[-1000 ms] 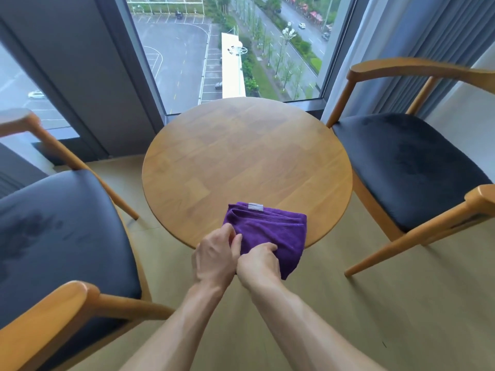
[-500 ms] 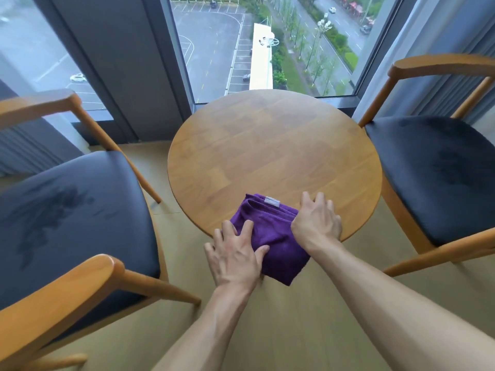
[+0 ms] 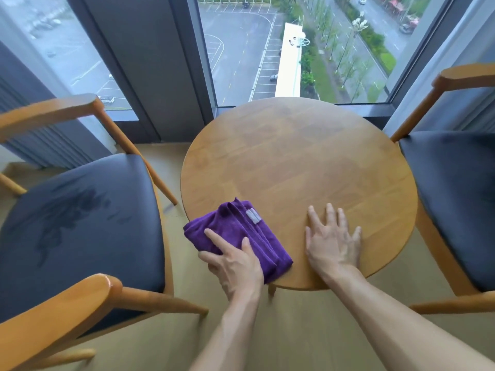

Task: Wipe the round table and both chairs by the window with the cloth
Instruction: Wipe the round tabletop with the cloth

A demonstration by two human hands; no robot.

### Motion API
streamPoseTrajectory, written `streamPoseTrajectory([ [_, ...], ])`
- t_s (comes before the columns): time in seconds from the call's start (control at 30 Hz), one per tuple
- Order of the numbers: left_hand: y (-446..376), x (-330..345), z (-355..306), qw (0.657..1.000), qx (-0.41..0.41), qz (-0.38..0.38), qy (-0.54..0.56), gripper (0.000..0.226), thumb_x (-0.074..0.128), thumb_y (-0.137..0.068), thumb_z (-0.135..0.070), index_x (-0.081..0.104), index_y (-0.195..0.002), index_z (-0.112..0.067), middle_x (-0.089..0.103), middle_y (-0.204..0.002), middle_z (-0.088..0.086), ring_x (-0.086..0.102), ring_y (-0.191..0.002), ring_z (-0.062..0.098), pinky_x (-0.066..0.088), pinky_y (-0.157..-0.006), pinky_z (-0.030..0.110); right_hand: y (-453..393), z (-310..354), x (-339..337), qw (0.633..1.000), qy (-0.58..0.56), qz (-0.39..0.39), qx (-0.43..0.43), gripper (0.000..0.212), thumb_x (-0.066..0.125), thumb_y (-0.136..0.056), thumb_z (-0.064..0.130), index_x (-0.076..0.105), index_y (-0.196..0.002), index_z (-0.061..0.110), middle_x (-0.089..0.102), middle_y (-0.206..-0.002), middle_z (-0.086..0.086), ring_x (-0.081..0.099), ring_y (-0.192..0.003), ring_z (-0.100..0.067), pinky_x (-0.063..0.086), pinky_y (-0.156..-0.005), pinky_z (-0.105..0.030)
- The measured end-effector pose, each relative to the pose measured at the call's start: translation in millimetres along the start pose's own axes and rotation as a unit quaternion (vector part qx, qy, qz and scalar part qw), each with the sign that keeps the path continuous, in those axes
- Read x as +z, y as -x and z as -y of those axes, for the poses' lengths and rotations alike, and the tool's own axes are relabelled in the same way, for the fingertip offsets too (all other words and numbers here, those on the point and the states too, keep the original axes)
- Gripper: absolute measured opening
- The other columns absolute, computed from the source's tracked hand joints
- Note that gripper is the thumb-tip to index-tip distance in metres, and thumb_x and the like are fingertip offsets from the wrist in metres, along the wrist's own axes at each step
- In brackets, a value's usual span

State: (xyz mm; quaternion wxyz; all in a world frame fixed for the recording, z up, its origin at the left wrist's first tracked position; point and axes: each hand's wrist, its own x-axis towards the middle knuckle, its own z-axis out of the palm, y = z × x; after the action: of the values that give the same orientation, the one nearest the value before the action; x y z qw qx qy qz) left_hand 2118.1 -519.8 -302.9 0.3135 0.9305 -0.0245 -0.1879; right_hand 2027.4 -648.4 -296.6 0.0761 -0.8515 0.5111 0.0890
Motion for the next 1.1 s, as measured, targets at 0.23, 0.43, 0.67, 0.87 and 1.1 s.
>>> streamPoseTrajectory([
  [0.23, -77, -10, -4, 0.986, 0.059, -0.068, -0.137, 0.072, 0.038, -0.101, -0.044, 0.006, -0.159, -0.016, 0.003, -0.159, 0.032, 0.009, -0.148, 0.046, 0.015, -0.123, 0.051, -19, 15, -2, 0.999, -0.015, -0.007, -0.050, 0.046, 0.035, -0.095, 0.016, 0.041, -0.140, 0.023, 0.016, -0.164, -0.009, 0.012, -0.152, -0.026, 0.017, -0.118, -0.058],
  [0.43, -167, -18, -30, 0.960, 0.108, -0.085, -0.246, 0.070, 0.029, -0.099, -0.053, 0.013, -0.159, -0.020, 0.008, -0.162, 0.029, 0.008, -0.151, 0.041, 0.013, -0.121, 0.052, -32, 11, -12, 0.996, 0.007, -0.046, -0.075, 0.051, 0.047, -0.090, 0.027, 0.038, -0.140, 0.020, 0.046, -0.141, -0.008, 0.043, -0.128, -0.029, 0.028, -0.112, -0.056],
  [0.67, -211, 0, -75, 0.927, 0.187, -0.048, -0.323, 0.089, 0.006, -0.086, -0.082, 0.009, -0.159, -0.032, -0.001, -0.168, 0.010, -0.006, -0.154, 0.029, -0.005, -0.121, 0.056, -49, 7, -12, 0.994, -0.004, -0.042, -0.103, 0.052, 0.042, -0.094, 0.015, 0.040, -0.146, 0.016, 0.045, -0.135, -0.004, 0.043, -0.120, -0.028, 0.044, -0.098, -0.047],
  [0.87, -124, 60, -108, 0.859, 0.367, 0.018, -0.357, 0.069, 0.017, -0.094, -0.070, 0.014, -0.157, -0.041, 0.002, -0.168, 0.003, -0.003, -0.155, 0.024, -0.004, -0.121, 0.057, -70, 5, -29, 0.995, -0.013, -0.023, -0.098, 0.037, 0.041, -0.095, 0.019, 0.048, -0.130, 0.030, 0.044, -0.126, 0.001, 0.043, -0.119, -0.022, 0.046, -0.080, -0.038],
  [1.1, -121, 5, -46, 0.858, 0.340, 0.006, -0.384, 0.064, 0.015, -0.094, -0.059, 0.009, -0.157, -0.046, -0.002, -0.168, -0.003, -0.006, -0.155, 0.018, -0.001, -0.124, 0.051, -117, -1, -51, 0.999, -0.009, 0.021, -0.049, 0.048, 0.053, -0.088, 0.029, 0.038, -0.133, 0.034, 0.043, -0.126, 0.001, 0.041, -0.122, -0.021, 0.044, -0.081, -0.038],
])
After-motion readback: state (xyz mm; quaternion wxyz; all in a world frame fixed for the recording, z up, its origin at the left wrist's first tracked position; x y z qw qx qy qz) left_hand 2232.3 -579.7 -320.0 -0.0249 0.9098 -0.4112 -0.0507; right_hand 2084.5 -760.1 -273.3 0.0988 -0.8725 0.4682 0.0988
